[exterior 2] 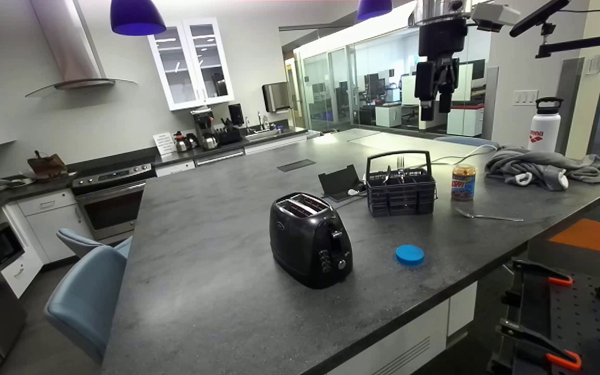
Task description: Take the fork from the counter and put it in the cutlery holder, take the spoon from the cutlery holder and put it on the counter, then move the cutlery holder to the right
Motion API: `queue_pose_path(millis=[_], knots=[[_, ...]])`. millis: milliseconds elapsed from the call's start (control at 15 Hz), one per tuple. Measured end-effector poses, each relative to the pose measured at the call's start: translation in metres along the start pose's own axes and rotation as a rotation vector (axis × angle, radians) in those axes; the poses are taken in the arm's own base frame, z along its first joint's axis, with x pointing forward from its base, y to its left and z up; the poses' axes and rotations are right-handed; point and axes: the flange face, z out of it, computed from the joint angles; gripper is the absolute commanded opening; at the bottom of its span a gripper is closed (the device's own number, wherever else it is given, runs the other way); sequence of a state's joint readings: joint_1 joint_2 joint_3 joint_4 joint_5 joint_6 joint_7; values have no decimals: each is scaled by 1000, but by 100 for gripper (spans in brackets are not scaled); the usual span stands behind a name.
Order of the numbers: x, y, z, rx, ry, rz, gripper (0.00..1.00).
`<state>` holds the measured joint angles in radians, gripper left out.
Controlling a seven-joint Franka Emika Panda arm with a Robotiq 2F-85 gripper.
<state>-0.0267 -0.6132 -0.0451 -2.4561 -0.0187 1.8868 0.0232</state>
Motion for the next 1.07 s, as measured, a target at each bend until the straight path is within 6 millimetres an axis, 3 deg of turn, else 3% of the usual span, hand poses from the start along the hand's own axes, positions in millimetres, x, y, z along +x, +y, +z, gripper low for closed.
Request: queue_pose_path(millis=[600,867,1067], knots=[[1,7,1,-3,-4,16,100],[-1,33,3,-3,-8,62,100],[-9,69,4,-2,0,63,100]])
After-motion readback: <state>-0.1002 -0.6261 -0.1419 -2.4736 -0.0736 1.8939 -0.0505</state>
